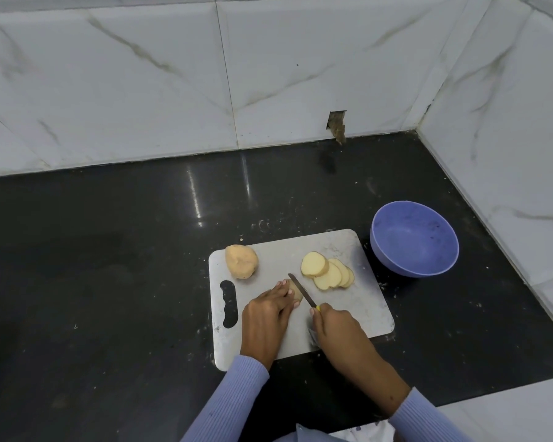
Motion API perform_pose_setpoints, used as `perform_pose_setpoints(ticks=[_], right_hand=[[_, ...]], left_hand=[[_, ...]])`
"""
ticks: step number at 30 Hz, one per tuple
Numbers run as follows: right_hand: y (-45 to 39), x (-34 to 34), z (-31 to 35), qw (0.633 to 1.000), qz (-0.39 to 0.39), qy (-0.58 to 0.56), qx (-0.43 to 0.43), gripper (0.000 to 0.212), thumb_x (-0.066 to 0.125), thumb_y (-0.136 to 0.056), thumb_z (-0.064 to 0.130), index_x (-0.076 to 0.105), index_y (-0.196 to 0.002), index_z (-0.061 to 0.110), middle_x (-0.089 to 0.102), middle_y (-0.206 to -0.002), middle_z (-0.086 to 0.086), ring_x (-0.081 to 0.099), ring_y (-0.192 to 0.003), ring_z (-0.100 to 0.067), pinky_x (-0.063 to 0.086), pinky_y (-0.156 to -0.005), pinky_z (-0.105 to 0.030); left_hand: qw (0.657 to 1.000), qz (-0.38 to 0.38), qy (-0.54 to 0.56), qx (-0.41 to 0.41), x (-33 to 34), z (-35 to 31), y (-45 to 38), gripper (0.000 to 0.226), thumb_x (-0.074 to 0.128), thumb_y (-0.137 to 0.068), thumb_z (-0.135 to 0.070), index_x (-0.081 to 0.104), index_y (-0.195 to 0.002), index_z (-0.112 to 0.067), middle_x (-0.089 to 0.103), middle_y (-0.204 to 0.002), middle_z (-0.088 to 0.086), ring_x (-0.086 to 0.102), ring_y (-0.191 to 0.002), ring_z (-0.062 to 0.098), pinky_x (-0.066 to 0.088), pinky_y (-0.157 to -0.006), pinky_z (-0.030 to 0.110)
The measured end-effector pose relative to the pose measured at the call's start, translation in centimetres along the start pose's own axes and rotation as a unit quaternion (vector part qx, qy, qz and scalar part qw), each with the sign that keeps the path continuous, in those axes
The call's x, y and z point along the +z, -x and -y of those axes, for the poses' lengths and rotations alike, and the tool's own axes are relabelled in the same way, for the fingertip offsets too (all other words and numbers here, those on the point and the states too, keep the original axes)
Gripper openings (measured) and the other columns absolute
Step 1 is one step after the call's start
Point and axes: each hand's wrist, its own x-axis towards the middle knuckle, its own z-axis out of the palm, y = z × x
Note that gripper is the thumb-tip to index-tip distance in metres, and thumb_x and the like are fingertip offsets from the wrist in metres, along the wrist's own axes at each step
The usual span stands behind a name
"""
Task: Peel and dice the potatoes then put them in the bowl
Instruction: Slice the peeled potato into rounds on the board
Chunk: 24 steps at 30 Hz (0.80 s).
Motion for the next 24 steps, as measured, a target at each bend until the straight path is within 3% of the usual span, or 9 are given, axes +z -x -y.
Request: perform_pose_setpoints(ticks=[8,13,16,20,24], right_hand=[[0.9,0.2,0.2,0.997,0.014,0.078,0.018,0.036,0.021,-0.104,0.035,0.046,-0.112,0.010,0.052,-0.089,-0.002,0.046,-0.075,-0.016,0.036,-0.065,-0.026],[3.3,0.2,-0.9,0.994,0.035,0.096,0.026,0.024,0.021,-0.104,0.032,0.039,-0.101,0.017,0.060,-0.096,-0.004,0.051,-0.076,-0.019,0.035,-0.065,-0.025],[4.2,0.2,-1.5,0.994,0.030,0.103,0.029,0.024,0.019,-0.105,0.034,0.036,-0.099,0.018,0.050,-0.086,0.002,0.045,-0.073,-0.017,0.034,-0.065,-0.025],[4.4,0.0,-1.9,0.996,0.012,0.080,0.032,0.026,0.020,-0.104,0.037,0.033,-0.091,0.019,0.037,-0.067,0.009,0.039,-0.058,-0.011,0.034,-0.063,-0.024],[4.3,-0.6,-1.9,1.000,-0.006,0.010,0.023,0.033,0.024,-0.103,0.038,0.039,-0.080,0.021,0.045,-0.066,0.009,0.044,-0.056,-0.006,0.037,-0.055,-0.020]], left_hand=[[1.000,-0.011,-0.002,0.004,0.2,0.0,0.0,0.025,0.086,-0.062,-0.005,0.077,-0.085,-0.011,0.072,-0.098,0.007,0.070,-0.092,0.019,0.058,-0.074,0.028],[1.000,-0.013,0.000,0.000,0.1,-0.3,0.0,0.025,0.087,-0.062,-0.005,0.078,-0.084,-0.013,0.072,-0.097,0.006,0.070,-0.092,0.018,0.055,-0.078,0.025],[1.000,-0.015,0.010,-0.002,-0.1,-0.1,0.1,0.023,0.086,-0.064,-0.006,0.078,-0.084,-0.014,0.072,-0.100,0.006,0.069,-0.096,0.017,0.053,-0.081,0.023],[1.000,-0.015,0.016,-0.006,-0.2,0.0,0.4,0.023,0.084,-0.068,-0.005,0.077,-0.089,-0.012,0.070,-0.106,0.006,0.067,-0.100,0.018,0.056,-0.081,0.029],[1.000,-0.021,-0.001,-0.003,-0.1,-0.4,0.7,0.021,0.082,-0.069,-0.003,0.077,-0.088,-0.011,0.070,-0.108,0.007,0.066,-0.101,0.019,0.052,-0.084,0.027]])
